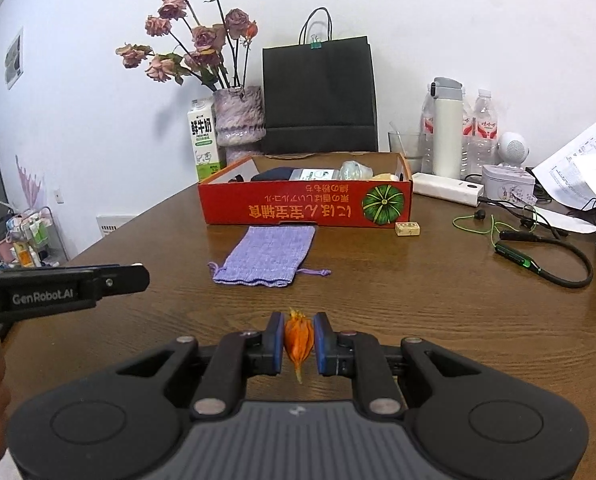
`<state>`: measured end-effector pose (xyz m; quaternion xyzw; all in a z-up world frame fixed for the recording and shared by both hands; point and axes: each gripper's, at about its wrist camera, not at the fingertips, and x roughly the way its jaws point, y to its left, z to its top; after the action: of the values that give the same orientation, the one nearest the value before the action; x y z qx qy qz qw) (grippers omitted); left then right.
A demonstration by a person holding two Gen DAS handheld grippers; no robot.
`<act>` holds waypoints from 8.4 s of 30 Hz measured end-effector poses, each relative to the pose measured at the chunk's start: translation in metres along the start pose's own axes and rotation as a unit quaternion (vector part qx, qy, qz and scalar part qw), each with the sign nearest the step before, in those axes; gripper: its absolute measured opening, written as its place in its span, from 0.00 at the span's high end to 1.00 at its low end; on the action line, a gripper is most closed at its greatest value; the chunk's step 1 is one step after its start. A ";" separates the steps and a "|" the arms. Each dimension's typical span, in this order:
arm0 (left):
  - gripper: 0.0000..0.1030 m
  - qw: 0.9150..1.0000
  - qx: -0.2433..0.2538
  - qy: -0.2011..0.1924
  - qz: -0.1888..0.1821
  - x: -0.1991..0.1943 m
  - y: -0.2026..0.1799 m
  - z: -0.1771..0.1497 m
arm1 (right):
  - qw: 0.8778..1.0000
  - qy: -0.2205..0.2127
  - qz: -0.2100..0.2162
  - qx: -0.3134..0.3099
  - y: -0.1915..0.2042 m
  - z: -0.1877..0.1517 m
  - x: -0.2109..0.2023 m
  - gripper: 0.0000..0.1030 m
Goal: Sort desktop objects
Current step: 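Carry the cap and orange toy into the box and open both tools, then withdraw both tools from the box back over the table, then grasp the lavender cloth pouch with the left tool while the right tool grasps the yellow block, then carry the lavender pouch and yellow block into the box and open both tools, then withdraw both tools from the box back over the table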
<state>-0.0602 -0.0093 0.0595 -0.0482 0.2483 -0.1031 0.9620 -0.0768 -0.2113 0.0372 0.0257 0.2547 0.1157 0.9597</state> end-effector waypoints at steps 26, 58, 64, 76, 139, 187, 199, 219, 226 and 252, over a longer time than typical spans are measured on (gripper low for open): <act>0.72 0.993 -0.008 0.121 -0.003 0.256 0.048 0.195 | 0.992 0.098 0.075 0.024 -0.042 0.228 0.244 0.86; 0.00 0.994 -0.020 0.037 0.097 0.129 0.047 0.113 | 1.000 0.025 -0.010 -0.014 -0.027 0.135 0.146 0.19; 0.00 0.996 -0.011 0.038 0.081 0.057 0.024 0.029 | 0.999 0.023 -0.020 0.007 -0.019 0.048 0.070 0.19; 0.00 0.995 0.026 -0.008 0.095 -0.028 -0.014 -0.045 | 0.999 -0.003 -0.051 0.001 -0.004 -0.037 -0.023 0.15; 0.92 0.999 0.028 0.037 0.015 0.057 -0.034 0.000 | 1.000 0.014 0.011 0.014 -0.018 0.008 0.044 0.72; 0.92 1.000 0.005 0.010 -0.010 0.179 0.017 0.205 | 0.998 0.059 0.019 -0.002 -0.063 0.222 0.178 0.72; 0.85 0.987 0.026 0.158 0.030 0.349 0.029 0.197 | 0.967 0.251 -0.041 0.013 -0.078 0.224 0.354 0.72; 0.13 0.982 0.012 0.179 0.050 0.307 0.023 0.241 | 0.976 0.192 -0.081 0.058 -0.085 0.271 0.301 0.25; 0.11 0.983 0.016 0.164 0.076 0.268 0.024 0.210 | 0.982 0.155 -0.065 0.081 -0.083 0.244 0.259 0.22; 0.00 0.996 -0.001 0.043 0.075 0.043 0.017 0.032 | 0.999 0.014 -0.045 -0.001 -0.010 0.050 0.045 0.09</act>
<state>-0.0051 -0.0007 0.0650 -0.0262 0.2928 -0.0327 0.9552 -0.0124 -0.2104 0.0577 0.0116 0.2688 0.0730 0.9604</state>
